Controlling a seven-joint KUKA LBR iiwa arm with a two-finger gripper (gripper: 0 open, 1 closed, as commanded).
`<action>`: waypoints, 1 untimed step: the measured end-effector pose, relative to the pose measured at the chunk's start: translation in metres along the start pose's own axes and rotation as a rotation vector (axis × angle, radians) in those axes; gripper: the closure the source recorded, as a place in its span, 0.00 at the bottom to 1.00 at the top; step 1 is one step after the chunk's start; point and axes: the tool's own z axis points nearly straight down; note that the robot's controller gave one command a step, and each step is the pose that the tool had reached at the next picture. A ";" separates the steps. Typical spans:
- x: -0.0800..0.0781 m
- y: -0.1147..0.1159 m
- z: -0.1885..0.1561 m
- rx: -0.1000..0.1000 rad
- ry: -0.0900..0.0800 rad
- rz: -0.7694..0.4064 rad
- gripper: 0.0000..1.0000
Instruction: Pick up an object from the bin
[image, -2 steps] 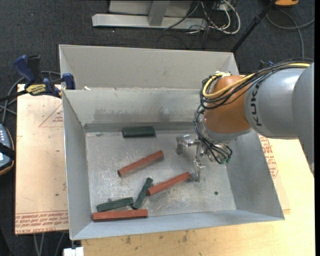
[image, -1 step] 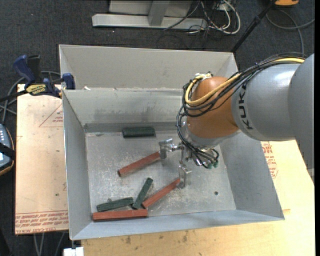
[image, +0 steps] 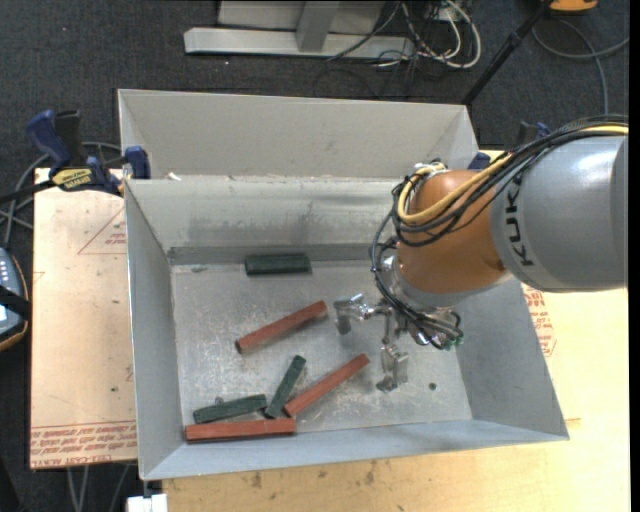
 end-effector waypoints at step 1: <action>-0.014 0.031 0.030 -0.002 0.000 -0.087 0.00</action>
Offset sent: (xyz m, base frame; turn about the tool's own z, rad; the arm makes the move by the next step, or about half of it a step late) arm -0.0007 0.0320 -0.0294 -0.0872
